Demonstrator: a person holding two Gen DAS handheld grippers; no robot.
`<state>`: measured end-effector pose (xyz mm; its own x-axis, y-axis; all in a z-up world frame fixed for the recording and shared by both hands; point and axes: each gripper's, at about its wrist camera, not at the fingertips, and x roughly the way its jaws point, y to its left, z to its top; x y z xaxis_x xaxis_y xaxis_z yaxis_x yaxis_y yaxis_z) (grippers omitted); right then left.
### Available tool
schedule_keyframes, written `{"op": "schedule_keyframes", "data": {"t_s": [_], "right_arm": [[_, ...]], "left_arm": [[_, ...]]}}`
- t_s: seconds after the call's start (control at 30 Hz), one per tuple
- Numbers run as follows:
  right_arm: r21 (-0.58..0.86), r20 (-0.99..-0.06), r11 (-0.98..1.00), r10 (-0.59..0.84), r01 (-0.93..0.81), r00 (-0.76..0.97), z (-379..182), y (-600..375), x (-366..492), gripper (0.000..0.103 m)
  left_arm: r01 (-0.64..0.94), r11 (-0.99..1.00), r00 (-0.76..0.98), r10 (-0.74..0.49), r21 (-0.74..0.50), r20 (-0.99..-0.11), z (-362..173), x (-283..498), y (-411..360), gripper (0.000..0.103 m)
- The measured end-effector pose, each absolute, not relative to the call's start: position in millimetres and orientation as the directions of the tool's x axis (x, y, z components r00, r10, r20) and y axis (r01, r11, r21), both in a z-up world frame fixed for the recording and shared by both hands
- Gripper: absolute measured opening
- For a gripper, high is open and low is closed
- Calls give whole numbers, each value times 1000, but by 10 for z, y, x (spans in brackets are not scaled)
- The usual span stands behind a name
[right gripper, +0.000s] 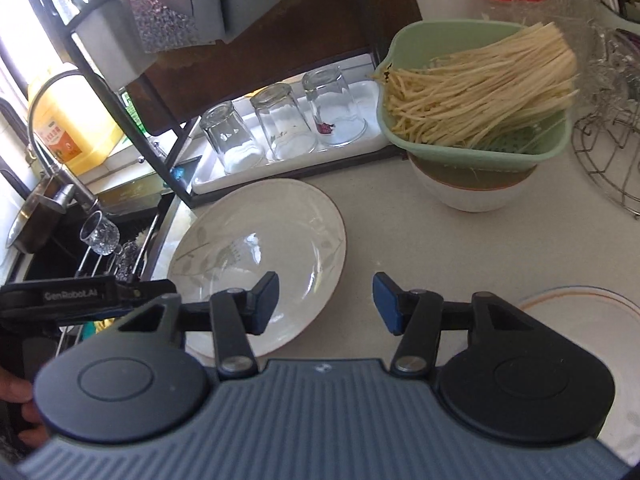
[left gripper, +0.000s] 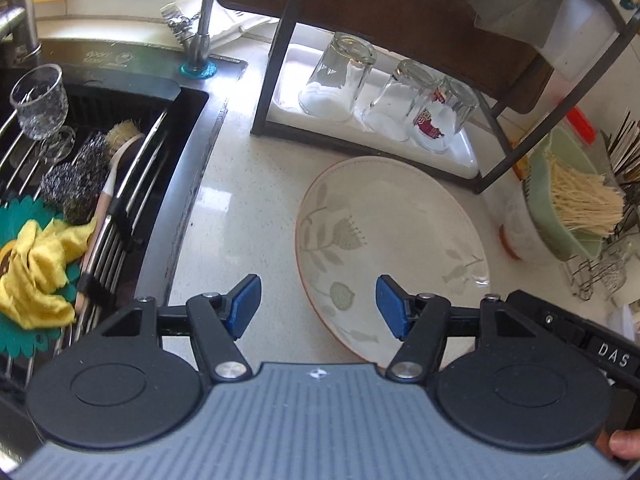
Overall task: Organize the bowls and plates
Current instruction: 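Close both grippers on the rim of the second leaf-pattern plate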
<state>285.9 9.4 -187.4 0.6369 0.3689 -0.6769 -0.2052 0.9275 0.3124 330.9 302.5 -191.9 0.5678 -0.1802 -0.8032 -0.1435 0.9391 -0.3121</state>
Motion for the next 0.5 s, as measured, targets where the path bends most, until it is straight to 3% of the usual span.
{"op": "schedule_keyframes", "data": {"t_s": [0.17, 0.33, 0.5], "right_arm": [[292, -683, 939, 339, -183, 647, -2016, 206, 3061, 46], [338, -697, 934, 330, -114, 637, -2155, 182, 3209, 36], [358, -707, 929, 337, -95, 623, -2218, 182, 3251, 17]], "left_arm": [[-125, 942, 562, -191, -311, -805, -2040, 3533, 3027, 65], [-109, 943, 564, -203, -316, -801, -2117, 3683, 2990, 49], [-114, 947, 558, -187, -299, -808, -2155, 3770, 2957, 36]]}}
